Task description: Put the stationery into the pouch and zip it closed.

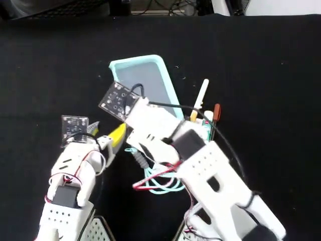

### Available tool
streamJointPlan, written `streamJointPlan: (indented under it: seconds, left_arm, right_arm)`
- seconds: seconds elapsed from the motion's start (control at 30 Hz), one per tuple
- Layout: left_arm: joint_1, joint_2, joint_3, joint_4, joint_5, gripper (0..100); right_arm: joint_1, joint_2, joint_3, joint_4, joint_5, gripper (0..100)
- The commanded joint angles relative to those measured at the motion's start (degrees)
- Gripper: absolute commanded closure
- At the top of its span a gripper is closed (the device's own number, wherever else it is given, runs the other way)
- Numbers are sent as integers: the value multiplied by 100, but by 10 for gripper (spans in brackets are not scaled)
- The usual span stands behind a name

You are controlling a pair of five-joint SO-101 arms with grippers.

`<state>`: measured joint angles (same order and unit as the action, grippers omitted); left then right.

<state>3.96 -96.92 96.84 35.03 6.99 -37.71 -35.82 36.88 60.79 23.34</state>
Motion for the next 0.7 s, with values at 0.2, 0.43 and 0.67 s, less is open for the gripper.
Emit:
streamJointPlan:
  seconds: [0.2, 0.43, 0.67]
  left_arm:
    - [-1191, -44, 40, 18, -62, 718]
    - [-1209, -44, 40, -18, -26, 718]
    - [-1209, -44, 40, -18, -18, 718]
  right_arm:
    - [440, 242, 1235, -677, -501, 877]
    - [387, 251, 1886, -721, -484, 826]
    - [-141, 268, 1886, -747, -527, 825]
